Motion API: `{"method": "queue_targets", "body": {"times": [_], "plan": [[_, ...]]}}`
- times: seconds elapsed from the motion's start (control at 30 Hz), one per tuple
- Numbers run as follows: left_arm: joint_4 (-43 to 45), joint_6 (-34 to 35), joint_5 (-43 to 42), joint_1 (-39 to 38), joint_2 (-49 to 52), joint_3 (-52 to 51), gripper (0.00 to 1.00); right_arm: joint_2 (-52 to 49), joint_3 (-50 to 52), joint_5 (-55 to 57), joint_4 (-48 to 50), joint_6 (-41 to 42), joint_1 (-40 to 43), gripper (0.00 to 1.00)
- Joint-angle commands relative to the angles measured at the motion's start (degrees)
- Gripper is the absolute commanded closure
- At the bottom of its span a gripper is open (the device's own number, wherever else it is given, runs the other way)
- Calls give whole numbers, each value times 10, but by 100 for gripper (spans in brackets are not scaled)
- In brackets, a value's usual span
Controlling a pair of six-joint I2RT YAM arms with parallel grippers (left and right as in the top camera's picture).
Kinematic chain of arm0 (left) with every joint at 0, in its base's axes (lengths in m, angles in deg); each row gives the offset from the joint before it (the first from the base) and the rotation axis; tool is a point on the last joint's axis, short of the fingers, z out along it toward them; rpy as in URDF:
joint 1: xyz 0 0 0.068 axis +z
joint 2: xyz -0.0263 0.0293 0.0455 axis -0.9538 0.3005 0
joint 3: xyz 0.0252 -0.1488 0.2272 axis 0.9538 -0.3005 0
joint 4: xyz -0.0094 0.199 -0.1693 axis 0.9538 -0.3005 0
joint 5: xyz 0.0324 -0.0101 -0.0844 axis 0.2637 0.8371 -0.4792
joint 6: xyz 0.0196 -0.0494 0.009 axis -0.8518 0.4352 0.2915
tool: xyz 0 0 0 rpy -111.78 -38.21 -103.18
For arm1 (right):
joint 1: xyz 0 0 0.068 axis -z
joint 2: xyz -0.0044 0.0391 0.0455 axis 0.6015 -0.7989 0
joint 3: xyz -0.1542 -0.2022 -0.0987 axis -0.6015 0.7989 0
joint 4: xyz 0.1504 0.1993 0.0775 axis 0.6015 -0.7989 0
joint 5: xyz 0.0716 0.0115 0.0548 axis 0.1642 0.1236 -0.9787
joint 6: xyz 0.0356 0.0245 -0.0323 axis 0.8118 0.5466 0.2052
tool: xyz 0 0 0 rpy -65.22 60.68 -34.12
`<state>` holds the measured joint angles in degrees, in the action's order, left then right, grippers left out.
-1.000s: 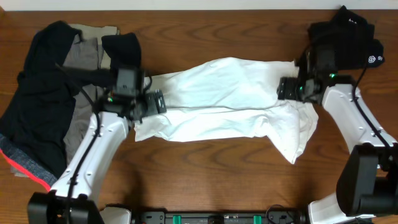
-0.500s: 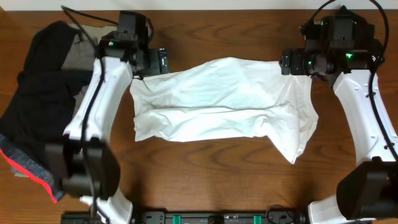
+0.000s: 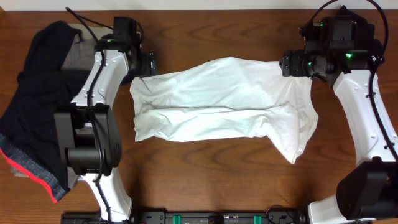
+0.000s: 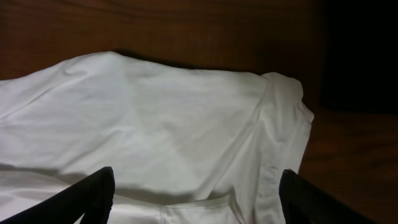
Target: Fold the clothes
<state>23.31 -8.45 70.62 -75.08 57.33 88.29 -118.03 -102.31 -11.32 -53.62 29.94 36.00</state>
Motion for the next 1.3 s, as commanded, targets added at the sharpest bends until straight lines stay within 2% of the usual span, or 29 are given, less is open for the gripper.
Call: {"method": "queue_targets", "body": {"times": [0.0, 0.07, 0.13, 0.2, 0.3, 0.47, 0.63, 0.97, 1.03, 1.17, 1.27], "plan": [[-4, -22, 0, -1, 23, 13, 9, 0, -8, 0, -2, -2, -6, 18], [-4, -22, 0, -1, 33, 13, 12, 0, -8, 0, -3, -2, -6, 18], [-4, -13, 1, 1, 44, 13, 32, 0, -8, 0, -5, -2, -6, 18], [0, 9, 1, 4, 51, 13, 42, 0, -8, 5, -8, -2, -6, 18], [12, 33, 0, 9, 57, 13, 43, 0, -8, 11, -13, -2, -6, 18], [16, 32, 0, 9, 57, 13, 44, 0, -7, 22, -15, -2, -6, 18], [16, 33, 0, 9, 58, 9, 57, 0, -5, 22, -14, -2, -6, 18], [16, 32, 29, 9, 58, -10, 66, 0, -5, 22, -14, -2, -6, 18], [18, 32, 28, 9, 58, -10, 72, 0, -5, 21, -14, -2, -5, 18], [16, 32, 28, 8, 58, -16, 92, 0, -5, 21, -15, -2, -5, 18], [16, 32, 29, 9, 58, -20, 94, 0, -5, 21, -14, -2, -5, 18]]}}
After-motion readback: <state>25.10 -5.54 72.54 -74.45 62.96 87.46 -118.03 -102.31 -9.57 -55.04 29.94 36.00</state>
